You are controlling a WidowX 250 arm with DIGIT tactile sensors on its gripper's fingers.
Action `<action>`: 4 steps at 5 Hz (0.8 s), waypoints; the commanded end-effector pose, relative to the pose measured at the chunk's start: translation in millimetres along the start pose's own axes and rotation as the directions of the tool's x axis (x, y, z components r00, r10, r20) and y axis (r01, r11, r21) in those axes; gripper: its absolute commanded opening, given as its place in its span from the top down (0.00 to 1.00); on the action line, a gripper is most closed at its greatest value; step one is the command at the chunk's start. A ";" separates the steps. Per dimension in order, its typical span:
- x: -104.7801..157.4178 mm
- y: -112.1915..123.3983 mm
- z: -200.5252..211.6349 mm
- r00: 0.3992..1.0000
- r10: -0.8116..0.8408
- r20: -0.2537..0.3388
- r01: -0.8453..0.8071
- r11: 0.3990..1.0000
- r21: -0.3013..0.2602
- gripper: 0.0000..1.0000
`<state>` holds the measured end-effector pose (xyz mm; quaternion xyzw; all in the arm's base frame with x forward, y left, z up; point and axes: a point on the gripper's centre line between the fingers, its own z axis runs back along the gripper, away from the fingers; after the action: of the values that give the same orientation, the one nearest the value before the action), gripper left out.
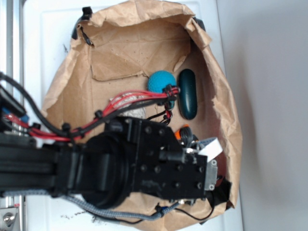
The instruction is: Grab the carrot.
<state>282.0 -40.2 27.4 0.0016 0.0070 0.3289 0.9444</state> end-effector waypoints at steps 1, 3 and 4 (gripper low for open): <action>12.6 -4.9 14.4 0.999 -0.001 0.044 0.003 0.999 -0.039 0.00; 8.7 -0.2 16.5 1.000 -0.006 0.011 0.007 0.999 -0.049 1.00; 12.4 5.4 39.0 1.000 -0.003 0.008 0.004 0.995 -0.100 1.00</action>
<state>274.2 -35.5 41.4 -0.0237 0.0354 0.3210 0.9461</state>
